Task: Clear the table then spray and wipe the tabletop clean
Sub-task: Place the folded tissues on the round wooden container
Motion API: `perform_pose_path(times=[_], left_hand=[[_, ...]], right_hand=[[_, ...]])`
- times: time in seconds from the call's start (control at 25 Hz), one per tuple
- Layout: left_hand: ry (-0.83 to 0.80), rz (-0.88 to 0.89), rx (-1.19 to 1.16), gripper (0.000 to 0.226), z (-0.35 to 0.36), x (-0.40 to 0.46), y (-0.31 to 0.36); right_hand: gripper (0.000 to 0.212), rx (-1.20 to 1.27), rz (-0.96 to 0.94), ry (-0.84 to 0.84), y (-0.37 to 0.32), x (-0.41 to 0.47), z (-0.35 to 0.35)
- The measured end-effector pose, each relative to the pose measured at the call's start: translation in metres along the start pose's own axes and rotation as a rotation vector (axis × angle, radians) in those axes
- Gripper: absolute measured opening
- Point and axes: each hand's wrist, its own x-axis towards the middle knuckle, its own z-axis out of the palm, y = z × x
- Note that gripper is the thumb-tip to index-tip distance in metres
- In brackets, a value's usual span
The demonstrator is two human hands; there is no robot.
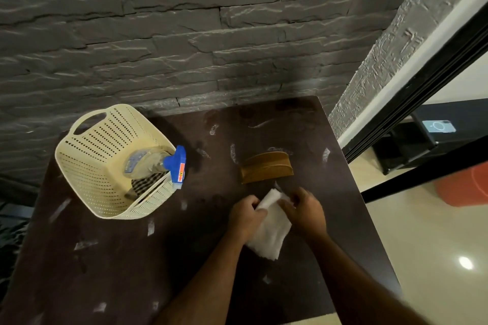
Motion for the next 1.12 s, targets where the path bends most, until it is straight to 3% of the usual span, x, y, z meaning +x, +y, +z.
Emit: perform_pose_path(times=[0.12,0.2,0.32,0.4,0.56,0.72,0.84,0.96,1.12], left_hand=[[-0.092,-0.063,-0.391,0.035,-0.012,0.000,0.001],[-0.175,-0.083,-0.681,0.039,-0.017,0.000,-0.001],[-0.244,-0.056,-0.987,0.035,-0.025,-0.003,-0.003],[-0.225,-0.031,-1.020,0.038,-0.033,-0.004,-0.008],[-0.070,0.093,-0.794,0.053,-0.062,-0.001,-0.013],[0.120,0.397,-0.388,0.076,-0.080,0.008,0.014],[0.225,0.557,-0.152,0.078,-0.084,0.020,0.043],[0.294,0.547,-0.025,0.073,-0.086,0.033,0.061],[0.464,0.551,0.173,0.048,-0.083,0.044,0.059]], right_hand=[[0.061,0.308,0.290,0.082,-0.006,-0.009,0.000],[0.070,0.540,0.453,-0.019,-0.020,-0.013,-0.001],[0.058,0.769,0.456,-0.299,-0.046,-0.014,-0.012],[0.039,0.756,0.377,-0.378,-0.060,-0.014,-0.024],[0.015,0.223,0.095,-0.280,-0.085,0.005,-0.051],[0.032,-0.331,-0.202,-0.198,-0.111,0.041,-0.077],[0.021,-0.504,-0.304,-0.129,-0.124,0.072,-0.090],[0.014,-0.535,-0.401,-0.086,-0.125,0.094,-0.094],[0.018,-0.523,-0.428,-0.170,-0.103,0.111,-0.077]])
